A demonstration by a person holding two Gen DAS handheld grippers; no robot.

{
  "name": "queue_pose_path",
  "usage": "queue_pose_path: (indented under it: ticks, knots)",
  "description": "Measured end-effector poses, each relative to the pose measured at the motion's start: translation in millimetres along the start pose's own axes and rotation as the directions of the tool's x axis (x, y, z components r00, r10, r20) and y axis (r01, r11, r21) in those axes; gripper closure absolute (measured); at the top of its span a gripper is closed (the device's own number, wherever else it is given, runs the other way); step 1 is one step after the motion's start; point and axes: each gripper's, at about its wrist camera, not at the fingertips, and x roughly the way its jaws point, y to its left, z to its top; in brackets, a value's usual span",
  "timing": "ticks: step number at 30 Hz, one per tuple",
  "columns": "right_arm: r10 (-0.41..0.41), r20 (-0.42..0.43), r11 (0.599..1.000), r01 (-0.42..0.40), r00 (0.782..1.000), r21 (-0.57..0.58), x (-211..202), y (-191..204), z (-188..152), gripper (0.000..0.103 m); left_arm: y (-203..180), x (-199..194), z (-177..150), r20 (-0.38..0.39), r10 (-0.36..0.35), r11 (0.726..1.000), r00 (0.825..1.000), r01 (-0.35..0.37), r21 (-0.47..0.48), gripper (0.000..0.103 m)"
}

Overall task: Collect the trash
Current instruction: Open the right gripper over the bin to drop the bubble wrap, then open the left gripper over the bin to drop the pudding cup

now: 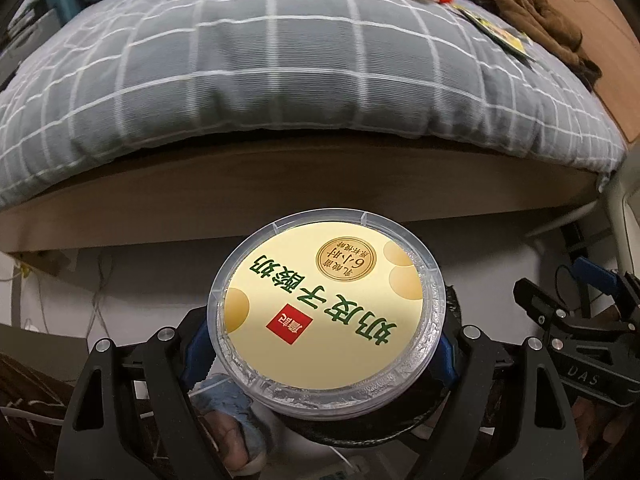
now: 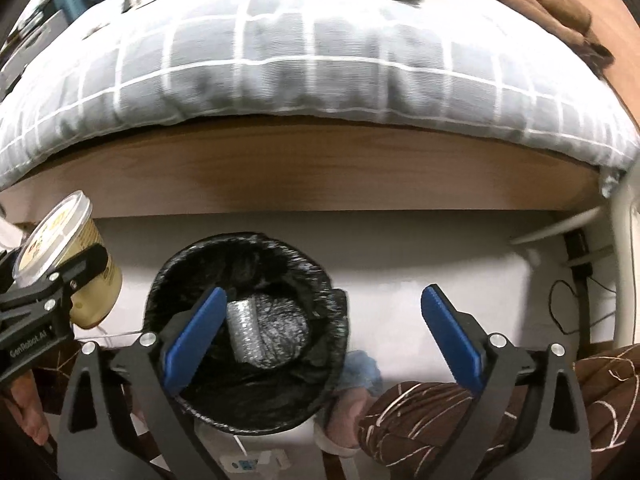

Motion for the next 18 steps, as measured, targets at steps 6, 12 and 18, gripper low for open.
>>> queue_pose_path:
  ticks: [6,12,18]
  knots:
    - [-0.027,0.03,0.999,0.026,0.999,0.045,-6.3,-23.4,-1.1,0.008,-23.0,8.2,3.0,-0.018,-0.021,0.999,1.0,0.022,0.029,0.022]
    - [-0.044,0.022,0.997,0.042,0.999,0.068,-2.9,-36.8,-7.2,0.008,-50.6,13.6,4.0,-0.033,-0.036,0.998,0.999,0.038,0.058,0.022]
    - [-0.042,0.019,0.995,0.04,0.999,0.087,-3.2,-41.9,-5.8,0.008,-61.3,19.2,-1.2,-0.035,-0.018,0.996,0.999,0.021,0.092,0.015]
